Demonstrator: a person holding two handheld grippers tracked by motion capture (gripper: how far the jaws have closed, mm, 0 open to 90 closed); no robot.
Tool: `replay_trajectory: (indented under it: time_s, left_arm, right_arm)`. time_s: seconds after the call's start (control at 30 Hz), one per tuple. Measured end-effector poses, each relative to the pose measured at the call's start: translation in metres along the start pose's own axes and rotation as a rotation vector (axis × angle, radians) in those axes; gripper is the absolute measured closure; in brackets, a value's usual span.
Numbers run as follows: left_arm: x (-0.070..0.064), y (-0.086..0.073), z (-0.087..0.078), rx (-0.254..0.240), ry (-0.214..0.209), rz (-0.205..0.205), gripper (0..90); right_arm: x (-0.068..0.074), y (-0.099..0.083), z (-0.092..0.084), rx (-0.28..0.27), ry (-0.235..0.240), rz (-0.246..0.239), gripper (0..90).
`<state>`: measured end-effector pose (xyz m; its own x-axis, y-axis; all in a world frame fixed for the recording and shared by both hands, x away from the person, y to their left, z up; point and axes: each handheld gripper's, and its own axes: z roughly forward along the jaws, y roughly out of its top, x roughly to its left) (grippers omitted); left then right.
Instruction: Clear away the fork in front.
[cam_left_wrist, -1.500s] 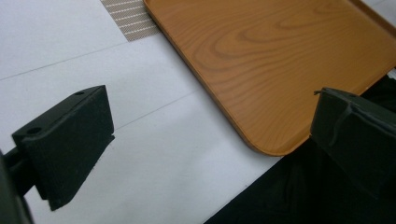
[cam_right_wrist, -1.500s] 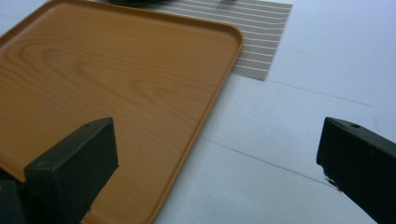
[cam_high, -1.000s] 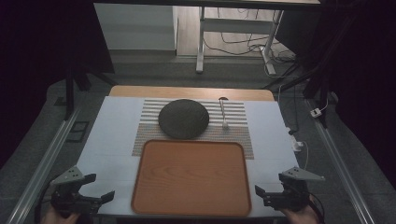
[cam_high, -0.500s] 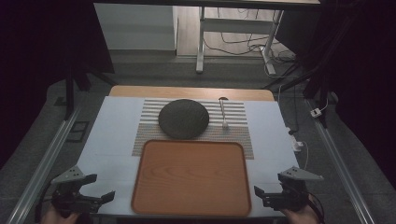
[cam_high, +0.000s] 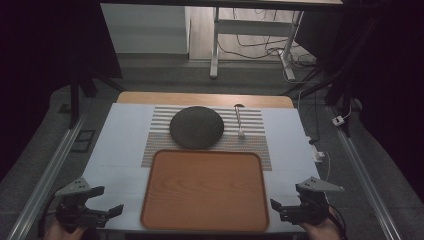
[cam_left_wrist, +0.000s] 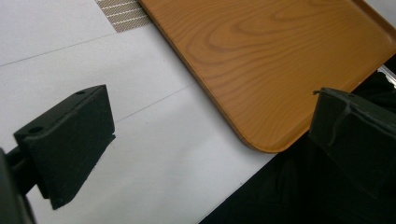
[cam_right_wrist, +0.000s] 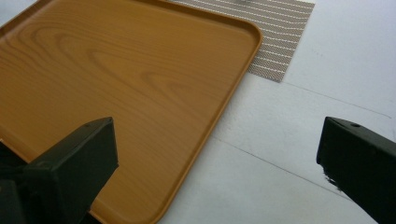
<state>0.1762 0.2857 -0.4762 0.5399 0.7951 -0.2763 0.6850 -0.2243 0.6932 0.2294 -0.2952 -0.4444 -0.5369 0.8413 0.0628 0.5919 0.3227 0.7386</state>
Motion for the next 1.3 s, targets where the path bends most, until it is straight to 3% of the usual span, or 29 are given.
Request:
replay_trajectory:
  time_s: [0.43,0.9,1.3]
  left_arm:
    - [0.0,0.0,0.0,0.001,-0.001,-0.002,0.1]
    - [0.0,0.0,0.0,0.001,0.001,-0.004,0.2]
    - [0.001,0.0,0.0,0.002,0.0,-0.006,0.2]
  right_arm:
    - [0.002,0.006,0.01,0.007,0.007,-0.033,0.0]
    - [0.003,0.017,0.026,0.01,0.066,-0.044,0.0]
    - [0.007,0.028,0.045,0.047,0.066,-0.076,0.0]
